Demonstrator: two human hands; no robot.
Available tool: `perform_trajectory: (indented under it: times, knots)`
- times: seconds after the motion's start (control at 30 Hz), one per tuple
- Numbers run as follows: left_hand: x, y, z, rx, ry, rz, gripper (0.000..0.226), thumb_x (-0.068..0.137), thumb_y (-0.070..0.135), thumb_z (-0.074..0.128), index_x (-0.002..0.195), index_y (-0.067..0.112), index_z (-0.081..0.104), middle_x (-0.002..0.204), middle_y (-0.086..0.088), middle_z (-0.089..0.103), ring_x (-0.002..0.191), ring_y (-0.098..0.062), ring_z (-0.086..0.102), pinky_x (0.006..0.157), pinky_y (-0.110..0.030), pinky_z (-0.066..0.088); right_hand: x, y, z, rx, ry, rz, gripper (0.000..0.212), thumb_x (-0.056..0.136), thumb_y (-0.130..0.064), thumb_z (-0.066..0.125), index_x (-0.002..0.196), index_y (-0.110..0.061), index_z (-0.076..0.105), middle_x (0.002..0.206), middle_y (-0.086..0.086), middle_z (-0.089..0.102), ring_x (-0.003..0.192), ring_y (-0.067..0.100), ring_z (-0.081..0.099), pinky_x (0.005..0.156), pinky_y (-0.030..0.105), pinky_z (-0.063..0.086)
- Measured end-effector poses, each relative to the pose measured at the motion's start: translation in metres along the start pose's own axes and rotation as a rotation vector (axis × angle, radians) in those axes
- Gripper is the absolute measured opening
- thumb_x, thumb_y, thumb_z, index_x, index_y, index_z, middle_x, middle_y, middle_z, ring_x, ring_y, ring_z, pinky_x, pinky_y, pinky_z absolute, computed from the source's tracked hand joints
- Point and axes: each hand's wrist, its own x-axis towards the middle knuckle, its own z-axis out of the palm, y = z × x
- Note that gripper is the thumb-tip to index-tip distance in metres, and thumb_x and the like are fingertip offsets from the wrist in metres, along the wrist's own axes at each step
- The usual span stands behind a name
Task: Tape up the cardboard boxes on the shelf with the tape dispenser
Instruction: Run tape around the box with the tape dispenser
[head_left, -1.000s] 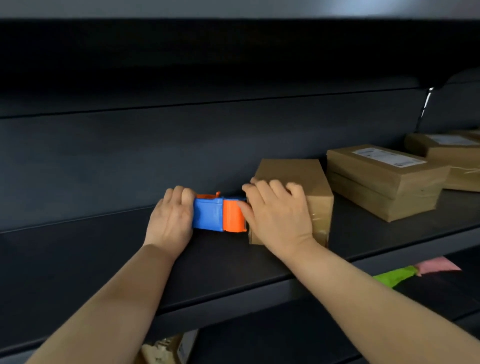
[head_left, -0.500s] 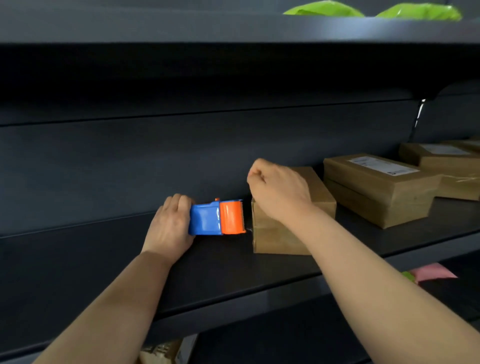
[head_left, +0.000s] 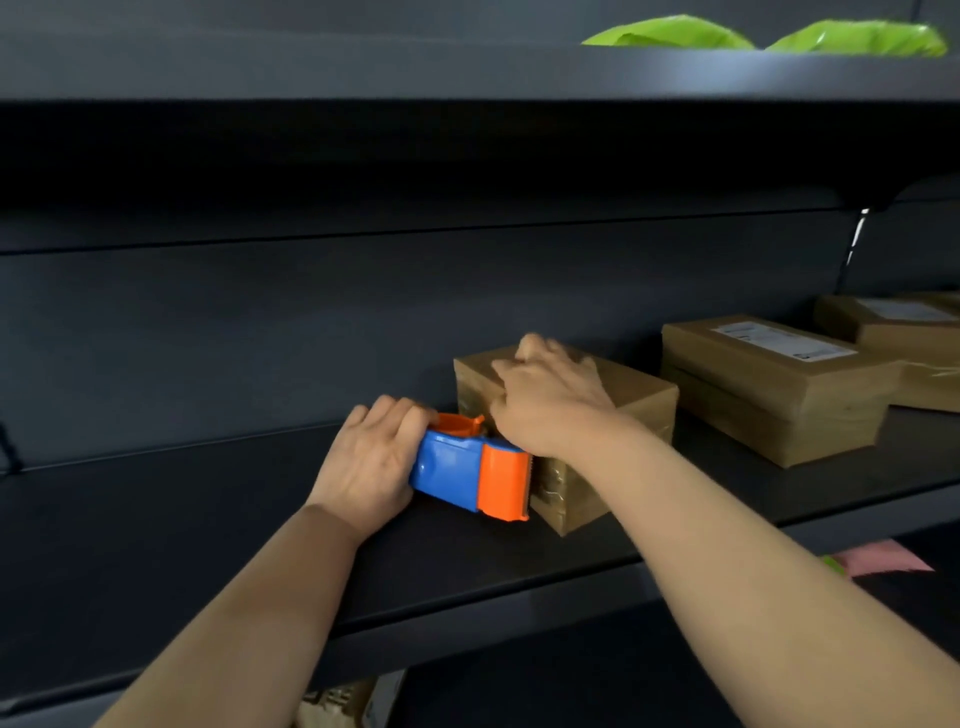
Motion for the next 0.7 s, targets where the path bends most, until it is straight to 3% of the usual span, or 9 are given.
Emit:
perform_trajectory:
  times: [0.17, 0.3, 0.4, 0.47, 0.57, 0.7]
  knots:
    - [-0.002, -0.002, -0.002, 0.0, 0.006, -0.034, 0.038, 0.061, 0.004, 0.072, 0.094, 0.012, 0.056, 0.085, -0.004, 0.057, 0.078, -0.027, 0.052, 0.066, -0.033, 0.033, 0.01, 0.0, 0.007, -0.043, -0.15, 0.025, 0.054, 0.101, -0.024, 0.044, 0.152, -0.025, 0.027, 0.157, 0.002, 0.026, 0.141, 0.028, 0.03, 0.115, 0.051, 0.023]
    - [-0.01, -0.023, -0.001, 0.029, 0.003, -0.083, 0.025, 0.066, 0.011, 0.057, 0.091, 0.012, 0.055, 0.084, -0.009, 0.056, 0.077, -0.032, 0.052, 0.064, -0.039, 0.038, -0.012, 0.018, -0.006, -0.061, -0.17, -0.152, 0.054, 0.103, -0.024, 0.035, 0.154, -0.03, 0.019, 0.161, -0.009, 0.017, 0.146, 0.017, 0.021, 0.117, 0.035, 0.021]
    - [-0.023, -0.051, -0.003, 0.121, 0.018, -0.27, 0.043, 0.052, -0.004, 0.069, 0.09, 0.009, 0.052, 0.08, -0.016, 0.056, 0.073, -0.038, 0.053, 0.059, -0.044, 0.043, -0.045, 0.053, -0.024, -0.01, -0.212, -0.163, 0.048, 0.105, -0.031, 0.03, 0.151, -0.044, 0.021, 0.157, -0.024, 0.018, 0.146, 0.008, 0.018, 0.115, 0.03, 0.018]
    - [-0.023, -0.052, -0.001, 0.147, -0.019, -0.265, 0.056, 0.046, -0.012, 0.074, 0.091, 0.01, 0.05, 0.081, -0.016, 0.055, 0.077, -0.036, 0.048, 0.06, -0.043, 0.041, -0.058, 0.068, -0.034, 0.025, -0.207, -0.12, 0.046, 0.105, -0.031, 0.034, 0.146, -0.051, 0.026, 0.154, -0.027, 0.024, 0.143, 0.01, 0.024, 0.112, 0.032, 0.023]
    - [-0.015, -0.044, 0.004, 0.163, -0.015, -0.224, 0.052, 0.046, -0.013, 0.075, 0.09, 0.007, 0.054, 0.083, -0.014, 0.055, 0.08, -0.034, 0.044, 0.063, -0.044, 0.039, -0.06, 0.074, -0.036, 0.032, -0.14, -0.077, 0.046, 0.103, -0.026, 0.039, 0.139, -0.054, 0.036, 0.149, -0.019, 0.039, 0.135, 0.016, 0.036, 0.104, 0.035, 0.033]
    - [-0.015, -0.042, 0.004, 0.176, -0.009, -0.254, 0.053, 0.045, -0.012, 0.075, 0.091, 0.005, 0.055, 0.084, -0.015, 0.056, 0.079, -0.035, 0.047, 0.063, -0.045, 0.039, -0.061, 0.079, -0.031, 0.054, -0.121, -0.078, 0.045, 0.103, -0.026, 0.038, 0.139, -0.054, 0.036, 0.149, -0.02, 0.039, 0.135, 0.017, 0.037, 0.106, 0.038, 0.031]
